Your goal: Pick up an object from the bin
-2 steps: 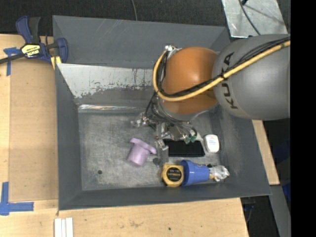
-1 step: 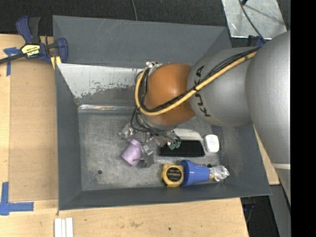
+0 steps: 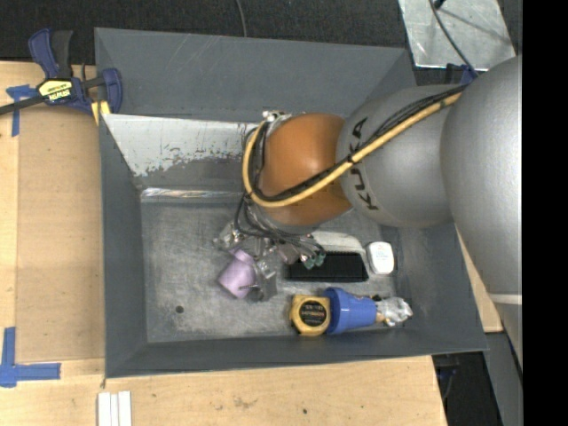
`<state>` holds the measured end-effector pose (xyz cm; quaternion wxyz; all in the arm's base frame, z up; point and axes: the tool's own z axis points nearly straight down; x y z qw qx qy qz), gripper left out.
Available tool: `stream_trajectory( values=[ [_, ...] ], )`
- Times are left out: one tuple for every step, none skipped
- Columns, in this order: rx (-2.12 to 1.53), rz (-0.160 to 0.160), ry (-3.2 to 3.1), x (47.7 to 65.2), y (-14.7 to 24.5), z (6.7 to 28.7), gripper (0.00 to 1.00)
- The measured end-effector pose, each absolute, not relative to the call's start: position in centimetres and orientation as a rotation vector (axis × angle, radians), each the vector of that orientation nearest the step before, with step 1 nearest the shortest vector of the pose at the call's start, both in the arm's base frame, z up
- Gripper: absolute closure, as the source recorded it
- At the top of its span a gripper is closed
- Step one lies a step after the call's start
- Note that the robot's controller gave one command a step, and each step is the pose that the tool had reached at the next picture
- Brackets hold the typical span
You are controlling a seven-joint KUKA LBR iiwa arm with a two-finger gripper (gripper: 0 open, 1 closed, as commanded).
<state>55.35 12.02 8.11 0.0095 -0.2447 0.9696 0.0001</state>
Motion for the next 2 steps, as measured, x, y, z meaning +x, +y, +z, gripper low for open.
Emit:
stream_trajectory(
  values=[
    [-0.785, -0.001, 3.039, 55.3, 12.3, 10.6, 1.0],
    [-0.77, 0.0, 3.044, 55.1, 11.9, 14.3, 1.0]
  ],
)
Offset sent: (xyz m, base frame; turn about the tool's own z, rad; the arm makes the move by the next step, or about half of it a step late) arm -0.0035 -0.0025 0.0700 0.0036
